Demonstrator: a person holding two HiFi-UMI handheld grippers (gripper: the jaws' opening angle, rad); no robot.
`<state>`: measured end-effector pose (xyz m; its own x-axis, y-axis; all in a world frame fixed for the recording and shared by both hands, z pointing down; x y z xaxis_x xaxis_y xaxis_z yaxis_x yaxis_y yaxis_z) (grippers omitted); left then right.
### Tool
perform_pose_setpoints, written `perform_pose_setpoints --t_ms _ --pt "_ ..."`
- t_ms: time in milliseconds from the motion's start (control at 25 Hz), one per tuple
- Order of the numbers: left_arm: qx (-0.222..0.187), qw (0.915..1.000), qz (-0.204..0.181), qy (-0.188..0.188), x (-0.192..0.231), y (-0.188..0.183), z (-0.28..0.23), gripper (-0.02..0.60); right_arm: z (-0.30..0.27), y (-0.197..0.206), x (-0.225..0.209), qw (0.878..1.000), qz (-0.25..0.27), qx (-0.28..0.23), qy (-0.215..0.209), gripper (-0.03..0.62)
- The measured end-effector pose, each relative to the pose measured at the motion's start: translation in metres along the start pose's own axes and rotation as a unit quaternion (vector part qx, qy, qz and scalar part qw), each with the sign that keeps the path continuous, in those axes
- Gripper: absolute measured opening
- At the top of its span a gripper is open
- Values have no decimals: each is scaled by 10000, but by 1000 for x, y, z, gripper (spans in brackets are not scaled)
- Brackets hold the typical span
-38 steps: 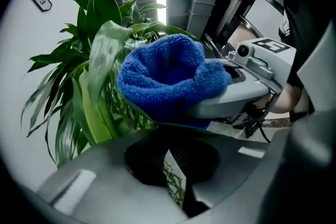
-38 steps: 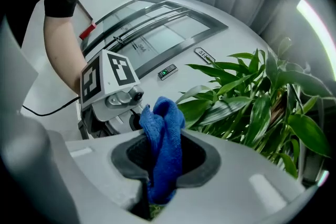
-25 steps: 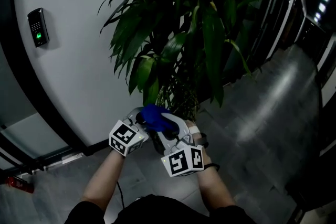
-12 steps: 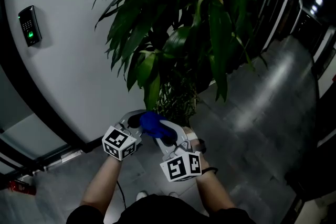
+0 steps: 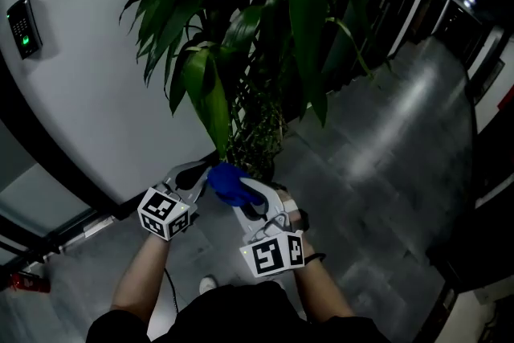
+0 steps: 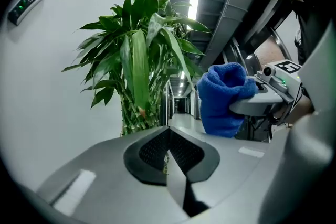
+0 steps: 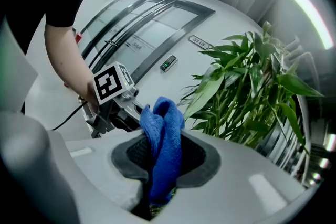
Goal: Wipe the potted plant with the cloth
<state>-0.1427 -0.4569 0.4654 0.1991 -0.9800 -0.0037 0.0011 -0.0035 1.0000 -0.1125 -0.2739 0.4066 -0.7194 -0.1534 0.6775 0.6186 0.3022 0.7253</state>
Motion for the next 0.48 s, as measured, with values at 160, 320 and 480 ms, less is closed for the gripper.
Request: perform_pose_setpoints --t_ms 160,320,480 --pt "117 9989 -191 -400 -42 1 -4 6 32 27 -10 9984 -278 -404 -264 91" --pt "-42 9926 -85 -1212 -81 -5 -23 6 60 61 -45 9951 -216 -783 -566 91" --pt "-276 9812 193 -1900 -127 0 -41 6 89 93 -75 9913 -300 -1061 -723 91"
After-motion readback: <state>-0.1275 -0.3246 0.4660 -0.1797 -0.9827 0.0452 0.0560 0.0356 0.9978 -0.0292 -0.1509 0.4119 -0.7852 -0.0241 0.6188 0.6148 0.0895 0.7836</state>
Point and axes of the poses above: the fingertips, and each gripper's own axes: z backward along the fingers, x to its left, y out of its underside, the point moved 9 cm from there along z, backward along the fingers, and after that the axes turned 2 degrees about y, right-handed, at the moved point
